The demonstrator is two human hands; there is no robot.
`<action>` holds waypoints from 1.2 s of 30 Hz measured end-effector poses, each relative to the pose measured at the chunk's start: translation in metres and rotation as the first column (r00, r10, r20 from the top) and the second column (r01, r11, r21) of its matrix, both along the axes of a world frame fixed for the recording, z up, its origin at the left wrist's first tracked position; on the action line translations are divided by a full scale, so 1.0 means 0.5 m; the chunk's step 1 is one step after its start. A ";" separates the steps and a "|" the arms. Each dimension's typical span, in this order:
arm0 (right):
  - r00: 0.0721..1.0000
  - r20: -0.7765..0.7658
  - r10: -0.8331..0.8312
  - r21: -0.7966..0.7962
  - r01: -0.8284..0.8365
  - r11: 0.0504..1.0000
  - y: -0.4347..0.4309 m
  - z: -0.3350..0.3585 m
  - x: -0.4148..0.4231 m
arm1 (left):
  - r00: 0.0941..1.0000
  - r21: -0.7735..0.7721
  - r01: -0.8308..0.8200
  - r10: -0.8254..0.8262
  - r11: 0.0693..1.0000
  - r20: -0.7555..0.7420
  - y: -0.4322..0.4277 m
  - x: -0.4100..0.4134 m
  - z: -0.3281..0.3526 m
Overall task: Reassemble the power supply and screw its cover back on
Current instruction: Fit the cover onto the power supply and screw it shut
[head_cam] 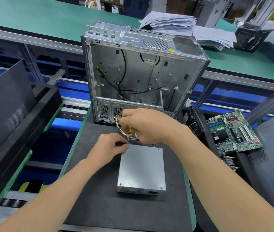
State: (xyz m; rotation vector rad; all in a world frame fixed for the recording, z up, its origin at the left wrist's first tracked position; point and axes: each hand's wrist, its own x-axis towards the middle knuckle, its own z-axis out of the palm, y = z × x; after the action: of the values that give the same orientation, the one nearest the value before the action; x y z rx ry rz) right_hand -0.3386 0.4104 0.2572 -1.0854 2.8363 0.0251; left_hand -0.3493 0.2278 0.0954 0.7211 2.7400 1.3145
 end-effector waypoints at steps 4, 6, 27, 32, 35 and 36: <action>0.998 0.034 -0.052 -0.032 0.054 0.998 -0.002 -0.004 -0.004 | 1.000 0.001 -0.018 0.018 1.000 0.001 0.002 0.004 -0.002; 0.995 0.030 -0.091 -0.080 0.093 0.992 0.000 -0.006 -0.005 | 1.000 0.005 -0.027 0.027 1.000 -0.001 0.003 0.006 -0.003; 0.933 -0.193 -0.305 -0.086 0.294 0.952 -0.027 -0.018 0.005 | 0.999 0.016 -0.040 0.041 0.999 -0.029 0.005 0.004 -0.011; 0.999 -0.045 0.024 0.103 -0.020 0.995 -0.008 0.005 0.011 | 0.999 0.012 -0.037 0.037 0.999 -0.026 0.005 0.005 -0.010; 1.000 0.024 0.011 0.056 -0.013 0.998 -0.011 0.003 0.014 | 0.999 0.026 -0.041 0.042 0.999 -0.026 0.005 0.006 -0.010; 0.999 0.038 -0.004 0.028 0.003 1.000 -0.011 0.002 0.013 | 0.999 0.027 -0.041 0.042 0.999 -0.026 0.005 0.006 -0.010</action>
State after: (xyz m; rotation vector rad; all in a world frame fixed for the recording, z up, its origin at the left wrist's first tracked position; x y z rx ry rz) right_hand -0.3320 0.4051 0.2581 -1.0639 2.7950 0.0429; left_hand -0.3462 0.2303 0.0902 0.6923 2.7786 1.3611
